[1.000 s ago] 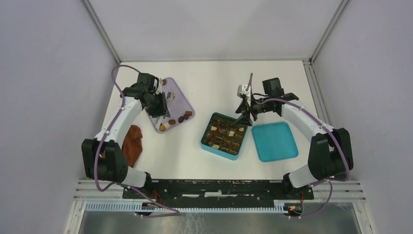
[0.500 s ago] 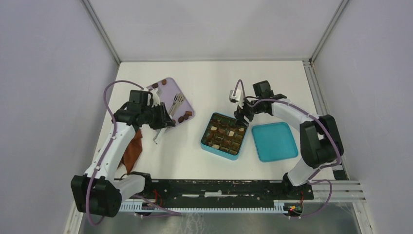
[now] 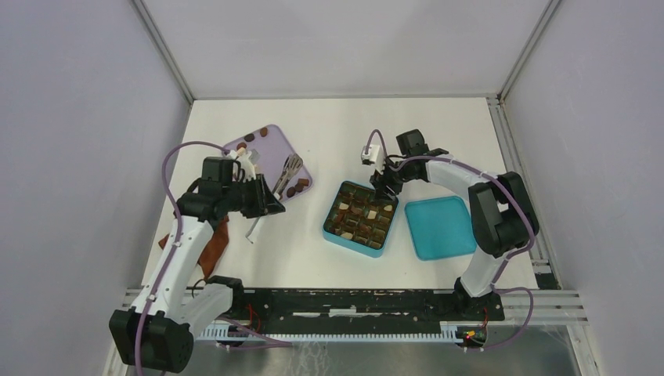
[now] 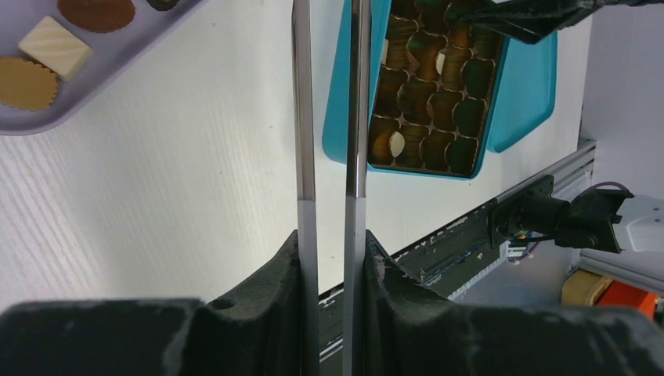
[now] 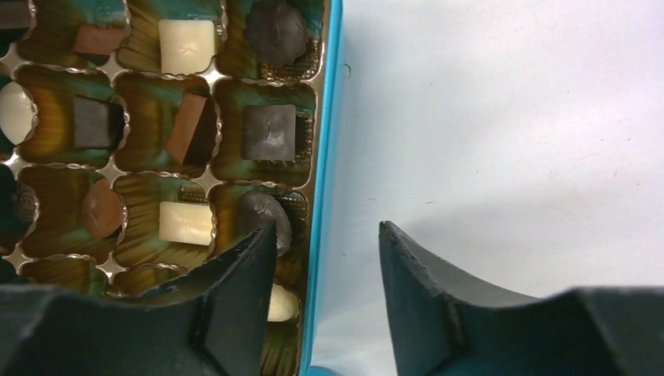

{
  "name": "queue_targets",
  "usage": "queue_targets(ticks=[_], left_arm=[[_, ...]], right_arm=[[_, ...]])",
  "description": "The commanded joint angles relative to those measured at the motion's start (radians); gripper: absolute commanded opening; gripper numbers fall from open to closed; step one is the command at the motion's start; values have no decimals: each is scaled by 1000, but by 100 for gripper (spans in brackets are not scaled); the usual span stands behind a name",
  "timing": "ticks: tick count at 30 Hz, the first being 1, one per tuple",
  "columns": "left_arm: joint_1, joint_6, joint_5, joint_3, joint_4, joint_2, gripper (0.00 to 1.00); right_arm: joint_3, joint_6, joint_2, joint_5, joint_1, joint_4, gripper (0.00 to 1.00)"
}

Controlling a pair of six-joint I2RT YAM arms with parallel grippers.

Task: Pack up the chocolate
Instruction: Pick up the fake chocolate from the plate, then place the fake chocolate in the packing box.

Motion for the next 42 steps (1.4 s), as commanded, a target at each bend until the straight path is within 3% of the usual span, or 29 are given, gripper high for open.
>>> queue_targets(ticks=[1,6,9,20,28,42], left_arm=[[-15,-32,94,-17,61,-55,2],[-35,-57,105,-58,80,-78,2],[-47,-81,122,-76,103,-100,2],[-116,-119,223,-71,163,-177,2],[-167,-157,266,-65,248,-239,2],[-413,-228,109,-104,342,-201,2]], right_arm=[[44,7,27,44,11,12,49],[41,4,3,44,15,20,12],[21,10,-46,46,17,48,0],[-4,-46,-298,186,97,191,0],[91,-53,-349,278,159,175,0],[-15,128,-296,107,121,203,0]])
